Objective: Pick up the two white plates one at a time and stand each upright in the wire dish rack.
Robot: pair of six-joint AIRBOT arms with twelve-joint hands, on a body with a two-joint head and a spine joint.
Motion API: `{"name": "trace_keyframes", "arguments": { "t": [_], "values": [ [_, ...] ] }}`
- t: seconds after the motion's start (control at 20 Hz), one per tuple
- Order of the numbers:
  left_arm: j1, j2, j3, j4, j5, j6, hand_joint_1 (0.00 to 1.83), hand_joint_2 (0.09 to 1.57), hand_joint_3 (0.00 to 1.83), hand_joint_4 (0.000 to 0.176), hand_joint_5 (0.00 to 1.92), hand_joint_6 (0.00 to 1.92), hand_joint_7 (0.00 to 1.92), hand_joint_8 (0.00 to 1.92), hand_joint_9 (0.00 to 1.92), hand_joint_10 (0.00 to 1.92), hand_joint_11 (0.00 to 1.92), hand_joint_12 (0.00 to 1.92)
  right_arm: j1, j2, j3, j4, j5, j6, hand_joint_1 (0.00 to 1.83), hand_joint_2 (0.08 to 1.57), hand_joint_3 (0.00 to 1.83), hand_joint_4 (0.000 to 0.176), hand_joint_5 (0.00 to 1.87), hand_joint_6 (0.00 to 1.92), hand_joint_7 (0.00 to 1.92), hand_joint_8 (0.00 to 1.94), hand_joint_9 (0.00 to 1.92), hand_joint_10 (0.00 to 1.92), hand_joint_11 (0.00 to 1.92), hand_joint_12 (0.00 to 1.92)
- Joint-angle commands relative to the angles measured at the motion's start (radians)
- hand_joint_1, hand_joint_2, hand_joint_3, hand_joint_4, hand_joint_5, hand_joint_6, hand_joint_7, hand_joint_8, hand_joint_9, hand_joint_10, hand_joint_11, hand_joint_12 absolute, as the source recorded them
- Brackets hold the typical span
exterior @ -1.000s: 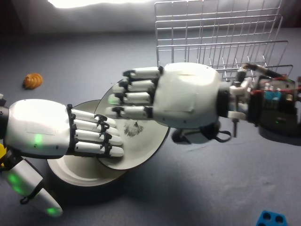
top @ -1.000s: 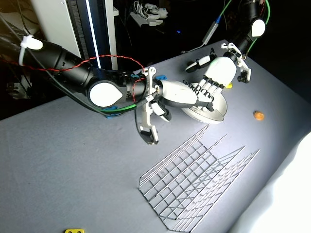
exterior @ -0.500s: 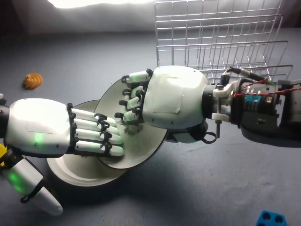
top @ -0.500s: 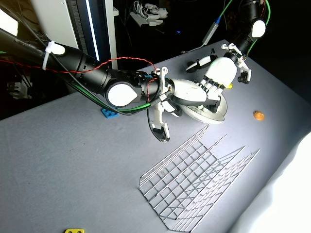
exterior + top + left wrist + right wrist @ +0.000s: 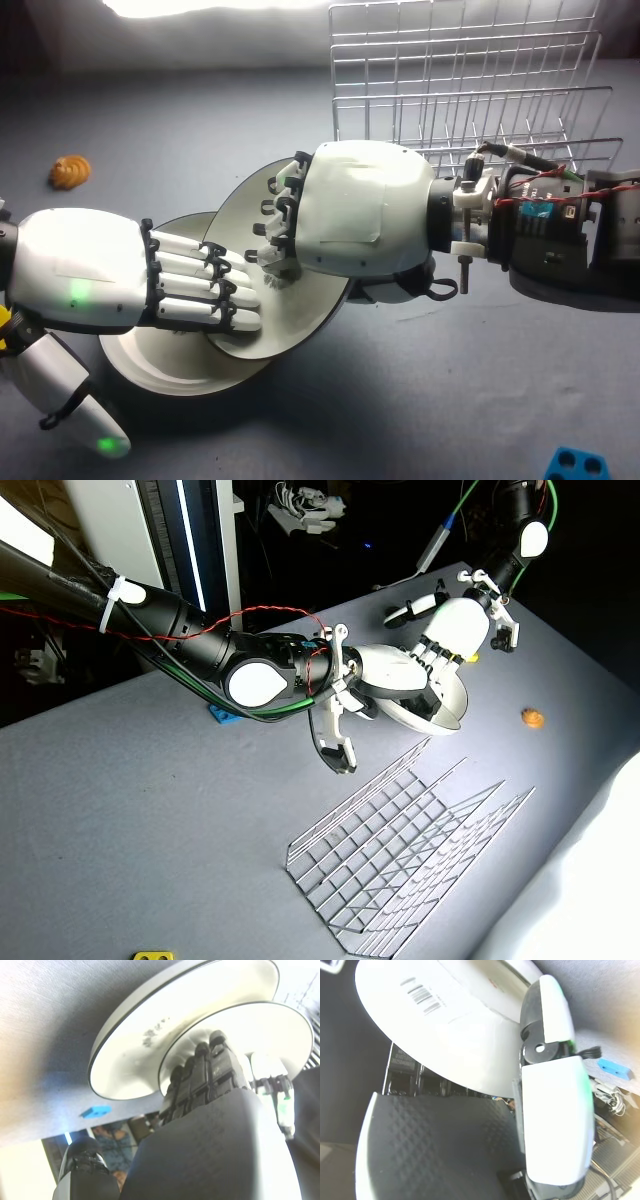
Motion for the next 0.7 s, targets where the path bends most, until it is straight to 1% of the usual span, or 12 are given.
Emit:
{"name": "trace_keyframes", "arguments": {
  "t": [0.0,0.05,0.1,0.2,0.25,0.35,0.5,0.65],
  "values": [
    [-0.003,-0.001,-0.011,-0.03,-0.018,-0.003,0.0,0.99,0.01,0.0,0.03,0.01,0.03,0.01,0.01,0.0,0.02,0.01,0.017,0.001,-0.002,0.034,0.088,0.0,1.39,1.06,0.0,0.0,1.03,0.85,1.11,0.73,1.05,0.98,0.91,0.96],
    [-0.005,0.016,-0.023,-0.04,-0.022,-0.008,0.0,0.99,0.01,0.0,0.05,0.01,0.04,0.01,0.02,0.01,0.02,0.01,0.025,0.005,-0.006,0.034,0.093,0.0,1.39,1.06,0.0,0.0,1.04,0.85,1.09,0.72,1.06,0.98,0.91,0.96],
    [-0.009,0.027,-0.031,-0.045,-0.025,-0.012,0.0,0.99,0.01,0.0,0.04,0.01,0.03,0.0,0.01,0.0,0.01,0.01,0.031,0.008,-0.01,0.034,0.096,0.0,1.39,1.07,0.0,0.0,1.01,0.9,1.07,0.75,1.04,1.02,0.9,0.98],
    [-0.024,0.074,-0.069,-0.062,-0.044,-0.016,0.0,1.0,0.01,0.0,0.01,0.0,0.01,0.0,0.0,0.0,0.0,0.0,0.046,0.02,-0.034,0.034,0.099,0.0,1.38,1.09,0.0,0.0,0.95,0.98,1.02,0.84,1.01,1.07,0.87,1.03],
    [-0.031,0.096,-0.087,-0.067,-0.052,-0.016,0.0,1.0,0.01,0.0,0.04,0.01,0.03,0.01,0.02,0.01,0.02,0.01,0.051,0.027,-0.049,0.034,0.1,0.0,1.38,1.09,0.0,0.0,0.96,0.97,1.02,0.84,1.0,1.08,0.86,1.06],
    [-0.045,0.142,-0.123,-0.076,-0.055,-0.016,0.0,1.0,0.0,0.0,0.02,0.0,0.02,0.0,0.0,0.0,0.01,0.01,0.062,0.041,-0.081,0.034,0.101,0.0,1.38,1.1,0.0,0.0,0.94,1.0,0.99,0.88,0.99,1.1,0.83,1.09],
    [-0.073,0.207,-0.168,-0.09,-0.058,-0.034,0.0,1.01,0.01,0.0,0.0,0.0,0.0,0.0,0.0,0.0,0.0,0.0,0.08,0.057,-0.113,0.034,0.102,0.0,1.37,1.11,0.0,0.0,0.93,1.02,0.99,0.89,0.96,1.15,0.81,1.1],
    [-0.105,0.271,-0.196,-0.103,-0.059,-0.082,0.0,1.0,0.0,0.0,0.05,0.01,0.05,0.01,0.03,0.01,0.03,0.01,0.091,0.075,-0.138,0.034,0.102,0.0,1.38,1.09,0.0,0.0,0.97,0.96,1.05,0.8,1.0,1.07,0.85,1.05]
  ]
}}
